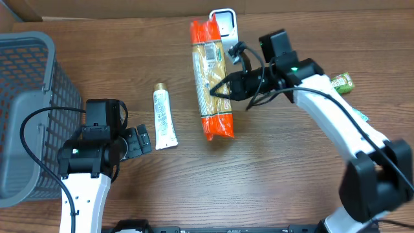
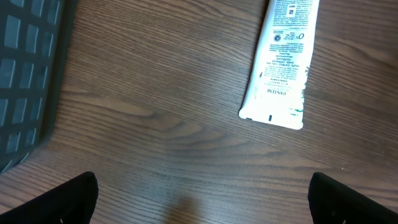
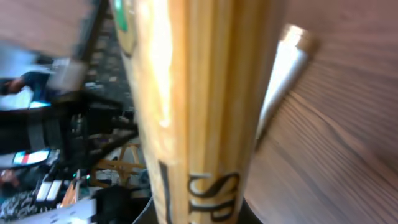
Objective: Scan the item barcode
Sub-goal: 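Raise the spaghetti pack upright and carry it toward the white scanner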
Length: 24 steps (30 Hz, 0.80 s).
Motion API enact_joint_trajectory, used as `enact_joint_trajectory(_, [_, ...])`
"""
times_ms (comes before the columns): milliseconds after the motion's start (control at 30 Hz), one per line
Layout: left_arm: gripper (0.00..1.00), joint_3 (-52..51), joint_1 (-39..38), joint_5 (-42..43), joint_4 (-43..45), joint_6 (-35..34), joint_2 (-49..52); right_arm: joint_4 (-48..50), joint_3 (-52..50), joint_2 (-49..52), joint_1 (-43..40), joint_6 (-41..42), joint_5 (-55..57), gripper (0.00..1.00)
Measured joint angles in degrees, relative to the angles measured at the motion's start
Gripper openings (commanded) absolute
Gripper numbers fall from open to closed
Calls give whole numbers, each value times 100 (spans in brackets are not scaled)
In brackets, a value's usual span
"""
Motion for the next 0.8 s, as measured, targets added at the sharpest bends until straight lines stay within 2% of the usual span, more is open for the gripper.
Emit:
enact_joint_trajectory(267, [99,0,0,0,-2,0,0,17,0,-155,-44,-2,-608,4])
enact_joint_trajectory(633, [100,0,0,0,0,0,0,341,0,-155,-192,138,-649,3])
enact_joint_trajectory(800, [100,0,0,0,0,0,0,151,435,-149,-190,439,297,3])
